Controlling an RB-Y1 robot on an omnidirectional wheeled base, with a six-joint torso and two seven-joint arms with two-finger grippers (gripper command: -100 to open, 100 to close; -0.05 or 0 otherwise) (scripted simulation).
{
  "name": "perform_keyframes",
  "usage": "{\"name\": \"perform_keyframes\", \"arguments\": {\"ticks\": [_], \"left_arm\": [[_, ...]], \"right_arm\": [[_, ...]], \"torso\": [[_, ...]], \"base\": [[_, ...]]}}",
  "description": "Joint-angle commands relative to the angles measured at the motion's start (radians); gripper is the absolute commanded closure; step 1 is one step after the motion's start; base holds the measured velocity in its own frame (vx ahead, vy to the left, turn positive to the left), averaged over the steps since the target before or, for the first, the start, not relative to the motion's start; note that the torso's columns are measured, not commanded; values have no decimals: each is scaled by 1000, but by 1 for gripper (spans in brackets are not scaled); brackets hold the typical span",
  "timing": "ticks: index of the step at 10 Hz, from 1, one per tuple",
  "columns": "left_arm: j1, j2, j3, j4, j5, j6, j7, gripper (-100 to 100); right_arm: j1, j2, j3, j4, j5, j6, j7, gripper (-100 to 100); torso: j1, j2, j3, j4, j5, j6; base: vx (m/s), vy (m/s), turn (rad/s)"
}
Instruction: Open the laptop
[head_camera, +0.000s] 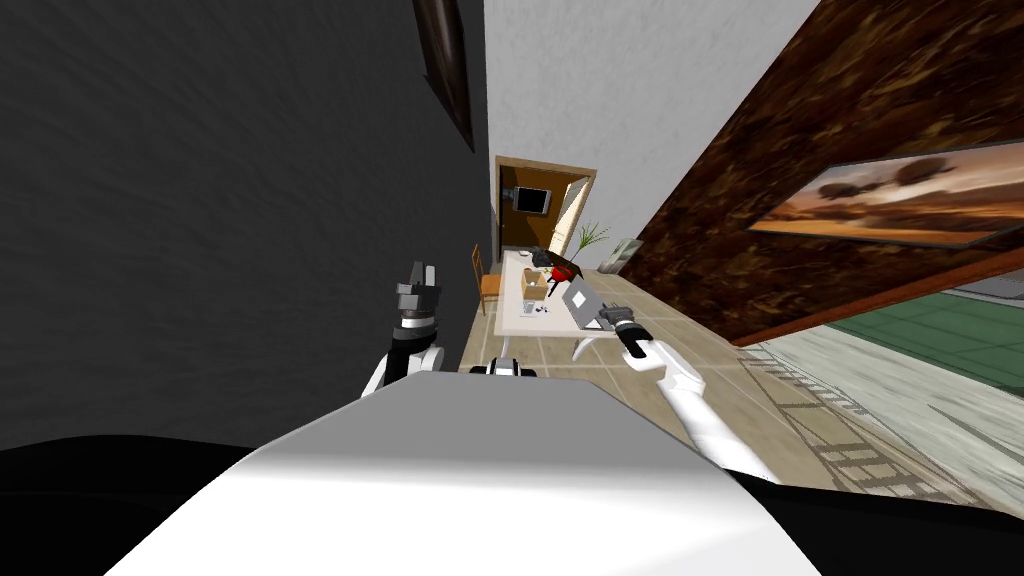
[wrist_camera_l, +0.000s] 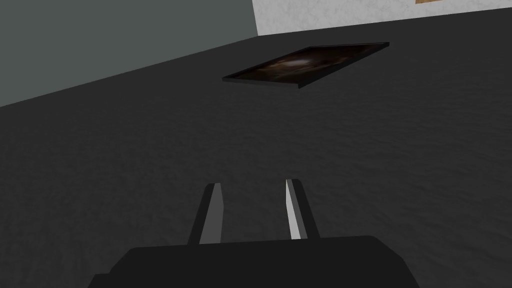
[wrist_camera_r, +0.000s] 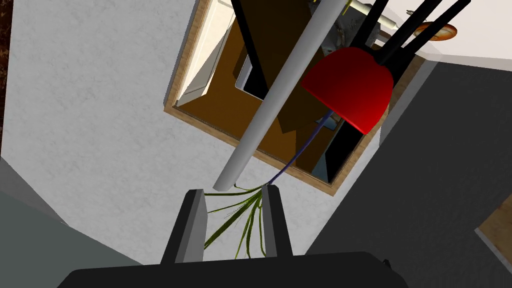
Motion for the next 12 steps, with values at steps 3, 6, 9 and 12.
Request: {"name": "perform_keyframes", "arguments": {"ticks": [3,6,9,12], "left_arm": [[0,0,0,0,0,0,0,0],[0,0,0,0,0,0,0,0],[0,0,0,0,0,0,0,0],[0,0,0,0,0,0,0,0]], "right_arm": [[-26,-88,44,77,-91,40,-129,100],[-34,-117,47,78,-114,55,-156,100],[-52,-128,84,133,-197,58,-250,100],[-64,-134,113,174,-258,59,-317,100]], "torso": [[4,1,1,0,0,-1],[7,5,3,0,0,1],[2,4,2,2,1,-5],[3,2,1,0,-1,-2]], "base": [[-56,-61,91],[-36,-39,56],[-58,-128,134],[-70,-129,99]]}}
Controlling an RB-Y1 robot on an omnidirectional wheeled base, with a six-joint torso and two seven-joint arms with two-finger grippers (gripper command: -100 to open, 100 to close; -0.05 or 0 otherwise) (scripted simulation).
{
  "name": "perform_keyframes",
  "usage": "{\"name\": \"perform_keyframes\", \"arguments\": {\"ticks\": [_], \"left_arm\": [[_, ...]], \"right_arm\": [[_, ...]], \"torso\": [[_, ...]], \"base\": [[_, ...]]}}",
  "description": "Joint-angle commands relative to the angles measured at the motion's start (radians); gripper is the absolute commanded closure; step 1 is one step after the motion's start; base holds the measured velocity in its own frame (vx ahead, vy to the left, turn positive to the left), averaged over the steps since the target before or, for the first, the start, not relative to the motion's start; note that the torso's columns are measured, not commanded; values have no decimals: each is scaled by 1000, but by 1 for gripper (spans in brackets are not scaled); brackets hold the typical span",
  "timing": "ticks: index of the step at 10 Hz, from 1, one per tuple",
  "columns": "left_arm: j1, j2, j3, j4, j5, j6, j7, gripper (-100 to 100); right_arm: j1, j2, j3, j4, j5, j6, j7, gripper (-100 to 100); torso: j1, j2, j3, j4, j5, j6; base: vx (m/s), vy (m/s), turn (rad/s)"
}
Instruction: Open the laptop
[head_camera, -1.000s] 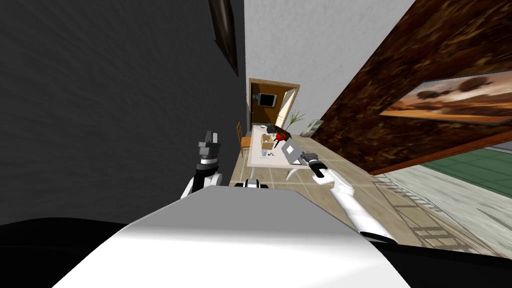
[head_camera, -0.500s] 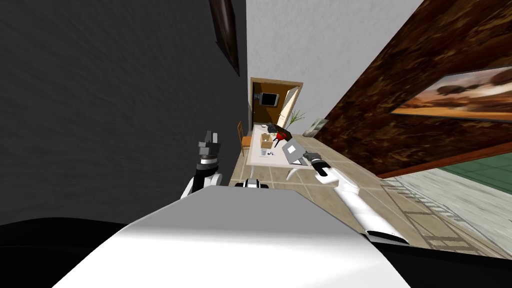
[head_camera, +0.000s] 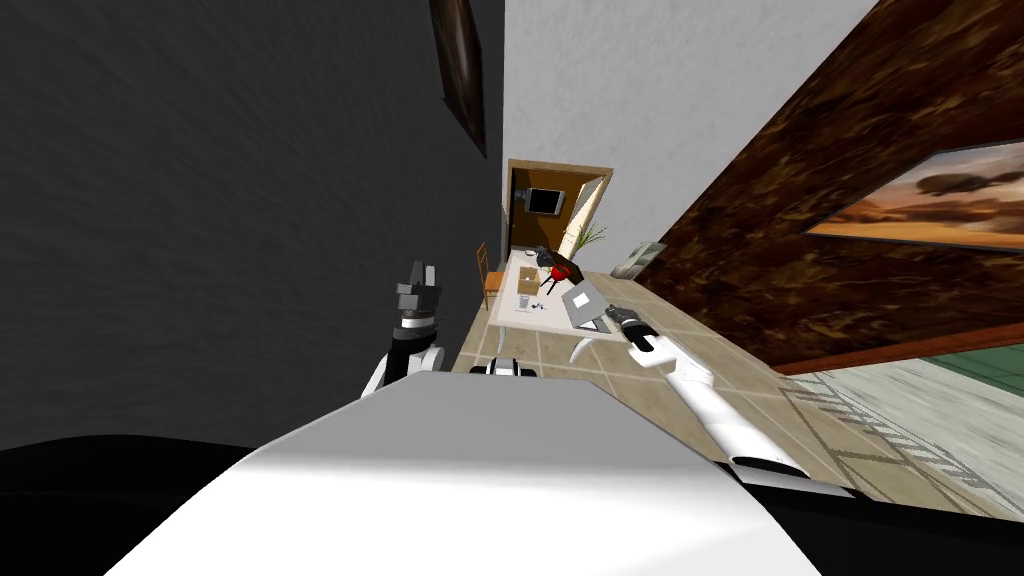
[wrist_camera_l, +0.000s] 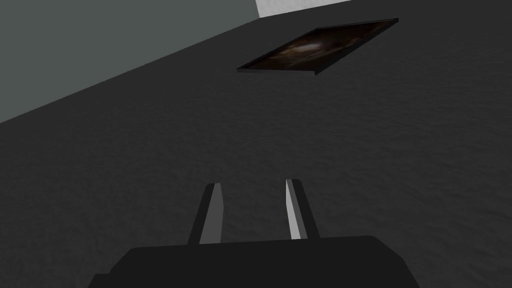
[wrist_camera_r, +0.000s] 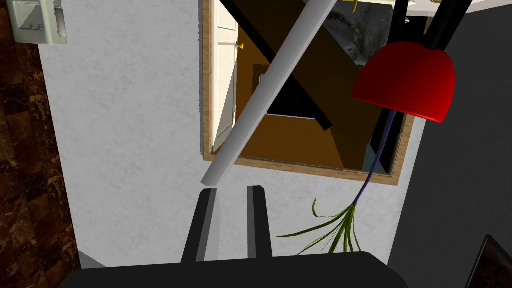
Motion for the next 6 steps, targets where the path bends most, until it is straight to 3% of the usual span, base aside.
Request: {"name": "perform_keyframes", "arguments": {"ticks": [1,3,4,6], "left_arm": [[0,0,0,0,0,0,0,0],[0,0,0,0,0,0,0,0],[0,0,0,0,0,0,0,0],[0,0,0,0,0,0,0,0]], "right_arm": [[-10,0,31,53,-53,-7,-61,100],[-19,-4,50,80,-94,-6,-106,100],[-16,-7,31,64,-80,-6,-89,100],[-37,36,49,111,-121,-24,-137,100]], "torso": [[0,-1,-1,-1,-1,0],[2,0,0,-1,-1,-2],[2,-1,0,-1,-1,-3],[7,1,1,2,3,-4]], "base": [[-58,-95,98],[-53,-122,91],[-25,-56,7],[-49,-137,67]]}}
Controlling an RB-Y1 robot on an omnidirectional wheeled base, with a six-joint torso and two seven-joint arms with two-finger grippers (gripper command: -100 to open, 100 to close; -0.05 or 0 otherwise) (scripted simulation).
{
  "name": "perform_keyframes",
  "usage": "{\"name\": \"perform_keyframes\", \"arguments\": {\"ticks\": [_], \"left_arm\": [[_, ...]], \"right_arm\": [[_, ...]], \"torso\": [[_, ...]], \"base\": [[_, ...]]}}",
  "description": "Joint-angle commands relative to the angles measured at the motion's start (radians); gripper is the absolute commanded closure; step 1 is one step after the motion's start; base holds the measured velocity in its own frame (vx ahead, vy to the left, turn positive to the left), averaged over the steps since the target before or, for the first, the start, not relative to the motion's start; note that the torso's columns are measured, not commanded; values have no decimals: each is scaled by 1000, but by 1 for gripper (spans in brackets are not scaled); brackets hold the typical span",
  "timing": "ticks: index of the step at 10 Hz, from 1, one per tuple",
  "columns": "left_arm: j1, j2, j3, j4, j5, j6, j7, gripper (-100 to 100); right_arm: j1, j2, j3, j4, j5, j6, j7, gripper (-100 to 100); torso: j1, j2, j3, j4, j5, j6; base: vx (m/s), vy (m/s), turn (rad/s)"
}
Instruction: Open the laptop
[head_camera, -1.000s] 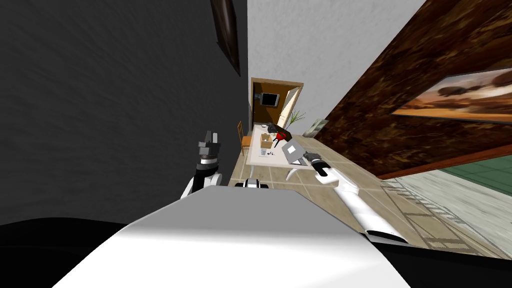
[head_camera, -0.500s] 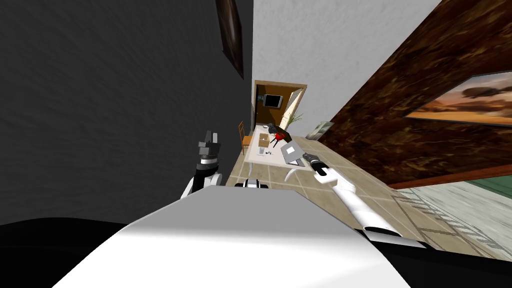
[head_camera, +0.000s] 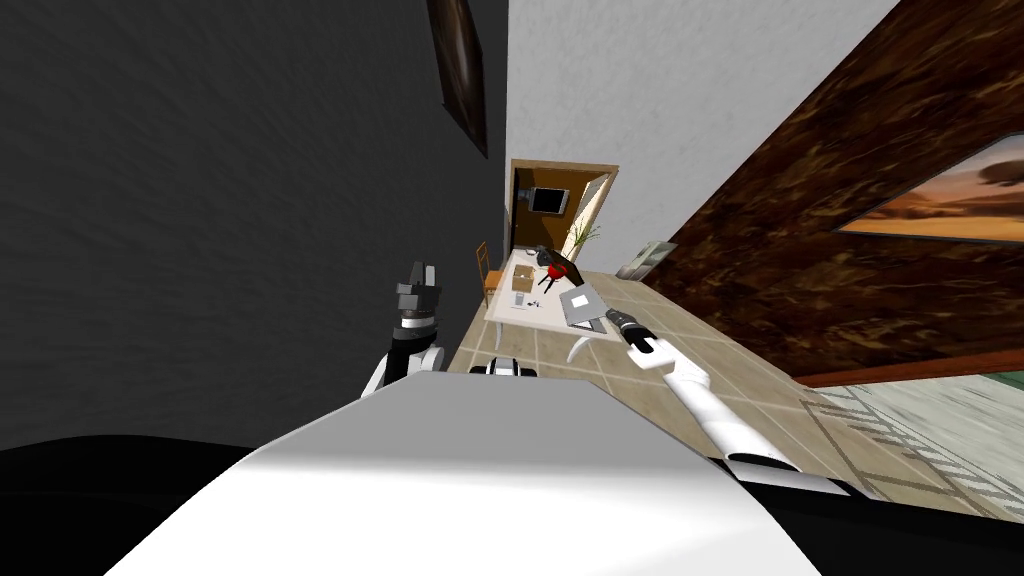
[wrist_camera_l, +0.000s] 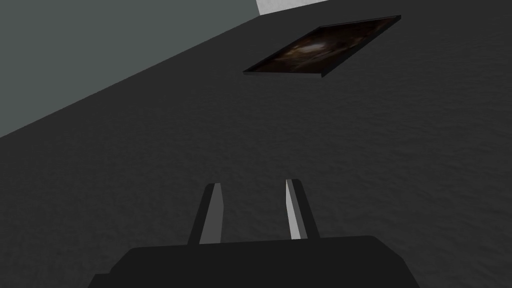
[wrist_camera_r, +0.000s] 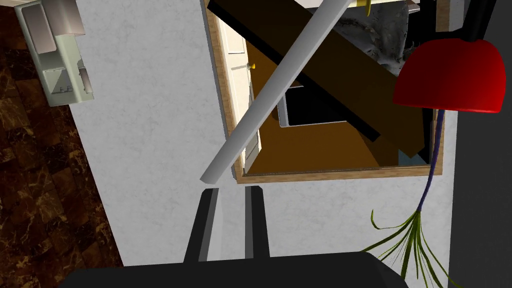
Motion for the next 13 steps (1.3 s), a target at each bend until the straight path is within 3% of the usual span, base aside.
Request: {"name": "perform_keyframes", "arguments": {"ticks": [1,5,6,8,13], "left_arm": [[0,0,0,0,0,0,0,0],[0,0,0,0,0,0,0,0],[0,0,0,0,0,0,0,0],[0,0,0,0,0,0,0,0],[0,0,0,0,0,0,0,0]], "right_arm": [[-25,47,27,48,-38,-20,-46,100],[-58,122,57,121,-103,-50,-118,100],[-51,76,53,83,-109,-11,-118,-100],[-45,38,61,57,-130,17,-136,-100],[-31,-58,82,-10,-183,86,-183,-100]], "torso": [[-5,1,1,0,-2,-1],[-3,-5,-3,-1,-1,-4],[-3,-5,-2,-1,-2,-3],[8,2,1,3,6,4],[-1,7,4,5,4,5]], "base": [[-89,-165,93],[-51,-166,101],[-67,-66,68],[-21,35,19],[-22,24,29]]}}
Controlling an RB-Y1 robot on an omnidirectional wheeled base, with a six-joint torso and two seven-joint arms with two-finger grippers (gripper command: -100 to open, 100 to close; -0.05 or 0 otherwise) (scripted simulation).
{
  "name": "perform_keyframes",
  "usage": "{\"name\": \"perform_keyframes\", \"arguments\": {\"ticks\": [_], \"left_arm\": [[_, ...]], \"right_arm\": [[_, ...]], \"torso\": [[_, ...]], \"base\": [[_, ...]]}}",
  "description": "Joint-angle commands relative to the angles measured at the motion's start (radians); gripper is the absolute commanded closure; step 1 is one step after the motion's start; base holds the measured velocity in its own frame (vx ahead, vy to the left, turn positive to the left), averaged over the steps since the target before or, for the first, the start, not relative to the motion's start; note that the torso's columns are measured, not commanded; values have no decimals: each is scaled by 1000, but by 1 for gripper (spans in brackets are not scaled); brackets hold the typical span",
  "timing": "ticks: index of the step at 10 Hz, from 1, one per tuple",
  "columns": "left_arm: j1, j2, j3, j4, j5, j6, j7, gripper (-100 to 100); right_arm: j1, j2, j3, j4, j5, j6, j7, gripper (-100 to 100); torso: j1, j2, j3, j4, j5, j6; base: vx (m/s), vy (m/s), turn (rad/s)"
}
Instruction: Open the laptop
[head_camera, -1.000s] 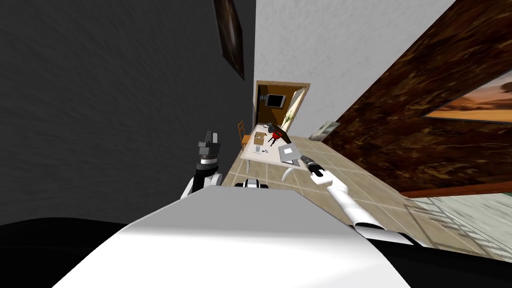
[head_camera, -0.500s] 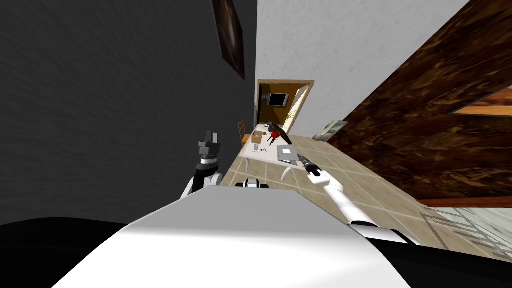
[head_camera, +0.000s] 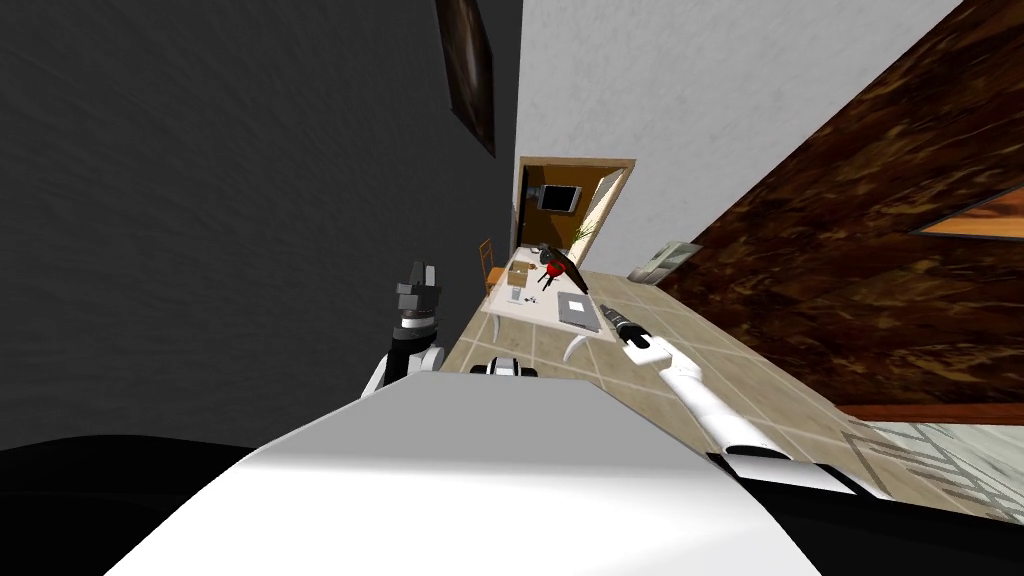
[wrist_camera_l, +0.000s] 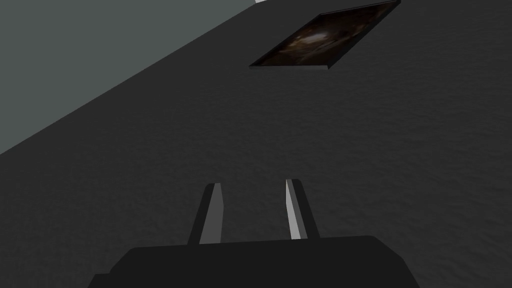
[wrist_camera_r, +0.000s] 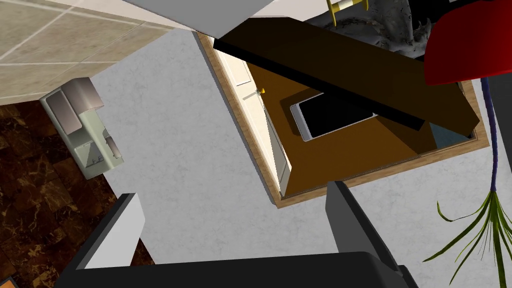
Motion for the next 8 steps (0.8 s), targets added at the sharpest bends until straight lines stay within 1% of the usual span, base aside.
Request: {"name": "perform_keyframes", "arguments": {"ticks": [1,2,3,8], "left_arm": [[0,0,0,0,0,0,0,0],[0,0,0,0,0,0,0,0],[0,0,0,0,0,0,0,0],[0,0,0,0,0,0,0,0]], "right_arm": [[6,-48,11,-30,-27,34,-24,-100],[3,-39,10,-18,-22,22,-19,-100],[3,-41,10,-19,-23,24,-21,0],[3,-41,10,-19,-23,23,-21,0]], "torso": [[1,-1,0,0,0,0],[2,-1,-1,0,1,0],[1,-2,-1,-1,0,0],[2,-1,-1,0,1,0]], "base": [[-29,8,32],[-13,2,5],[0,0,0],[0,0,0]]}}
